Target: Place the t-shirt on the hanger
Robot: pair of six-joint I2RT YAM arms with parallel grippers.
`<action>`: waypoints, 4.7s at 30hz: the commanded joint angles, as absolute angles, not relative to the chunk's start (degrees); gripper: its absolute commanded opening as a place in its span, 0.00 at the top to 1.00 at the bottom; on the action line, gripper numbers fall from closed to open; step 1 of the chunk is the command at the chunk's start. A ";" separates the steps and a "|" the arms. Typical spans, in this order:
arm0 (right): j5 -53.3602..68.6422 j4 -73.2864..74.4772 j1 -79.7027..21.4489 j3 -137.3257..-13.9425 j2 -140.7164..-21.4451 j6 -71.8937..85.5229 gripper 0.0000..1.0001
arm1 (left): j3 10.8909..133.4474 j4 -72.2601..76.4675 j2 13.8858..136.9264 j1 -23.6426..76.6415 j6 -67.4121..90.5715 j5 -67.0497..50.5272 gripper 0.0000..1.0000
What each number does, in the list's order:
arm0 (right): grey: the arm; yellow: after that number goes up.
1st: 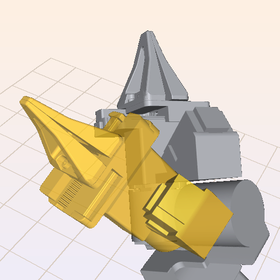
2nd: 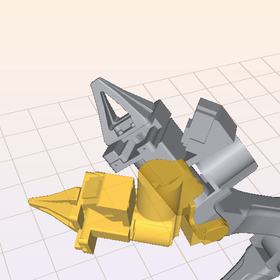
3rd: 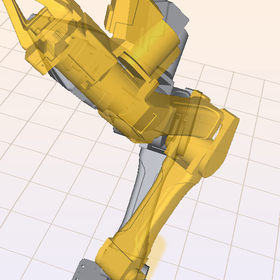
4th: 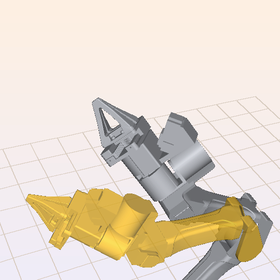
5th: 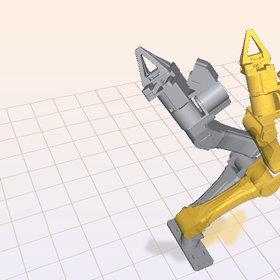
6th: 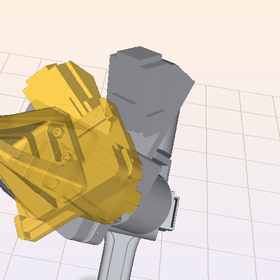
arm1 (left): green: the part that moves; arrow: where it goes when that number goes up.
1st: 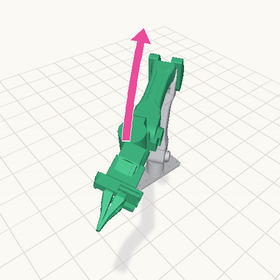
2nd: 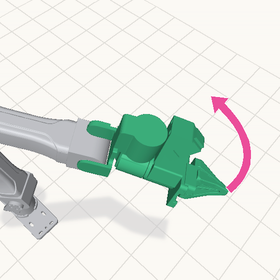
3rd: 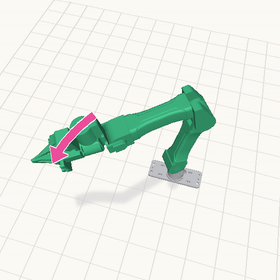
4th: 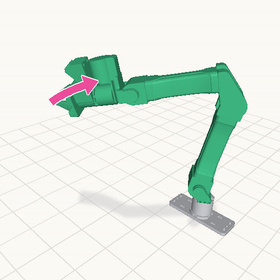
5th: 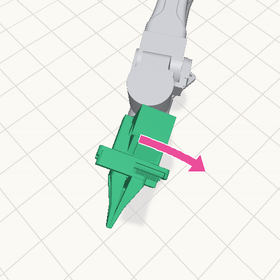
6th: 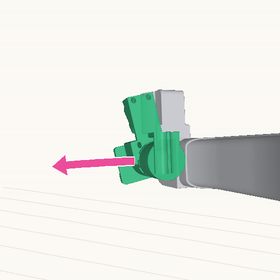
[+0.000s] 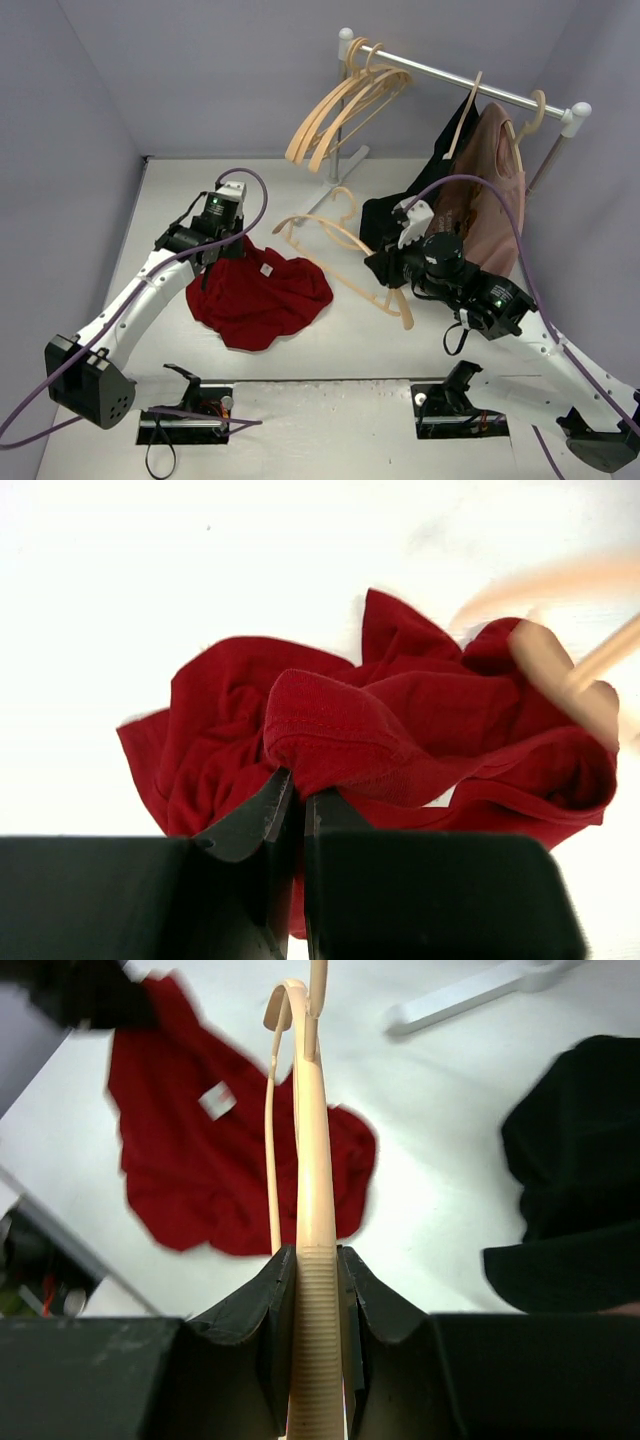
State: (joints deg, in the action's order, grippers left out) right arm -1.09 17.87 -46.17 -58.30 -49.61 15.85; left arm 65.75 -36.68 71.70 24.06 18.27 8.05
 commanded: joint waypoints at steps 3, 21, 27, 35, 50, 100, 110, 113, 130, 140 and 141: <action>14.93 15.09 -46.29 -58.39 -47.38 10.58 1.00 | 72.82 -36.15 73.41 22.97 12.72 6.80 1.00; 13.45 15.03 -46.30 -62.75 -47.07 5.82 1.00 | 77.69 -44.18 78.23 20.30 11.92 6.31 1.00; 10.00 15.03 -46.23 -62.82 -47.59 4.45 1.00 | 76.31 -45.82 76.36 20.01 11.93 6.27 1.00; 14.02 14.94 -46.30 -64.63 -48.06 4.23 1.00 | 76.98 -46.42 77.71 19.86 12.41 5.93 1.00; 15.93 14.03 -46.23 -64.10 -48.97 4.01 1.00 | 79.78 -47.29 79.78 19.85 13.97 4.79 1.00; 21.18 -33.13 -46.41 -61.37 -58.42 -2.11 1.00 | 117.63 -59.24 78.25 23.29 -1.65 -19.17 1.00; 12.06 -38.92 -46.41 -52.77 -58.45 2.84 1.00 | 109.92 -58.97 74.76 23.29 -3.51 -18.56 1.00; 7.36 -37.24 -46.17 -53.75 -58.17 0.00 1.00 | 107.22 -58.33 74.00 23.24 -2.62 -11.02 1.00; 40.55 -25.69 -44.47 -57.95 -61.52 6.18 1.00 | 90.42 -48.49 66.42 20.71 -5.97 0.33 1.00; 42.91 -28.02 -44.30 -60.19 -64.48 7.16 1.00 | 89.75 -45.70 64.58 15.92 -9.89 -13.69 1.00; 41.80 -29.05 -44.14 -60.20 -64.59 6.97 1.00 | 90.98 -45.30 65.44 15.91 -10.08 -16.68 1.00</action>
State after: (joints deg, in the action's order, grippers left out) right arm 39.27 -20.74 -44.18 -56.46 -64.28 5.78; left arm 87.22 -53.19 65.78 16.39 -7.56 -5.55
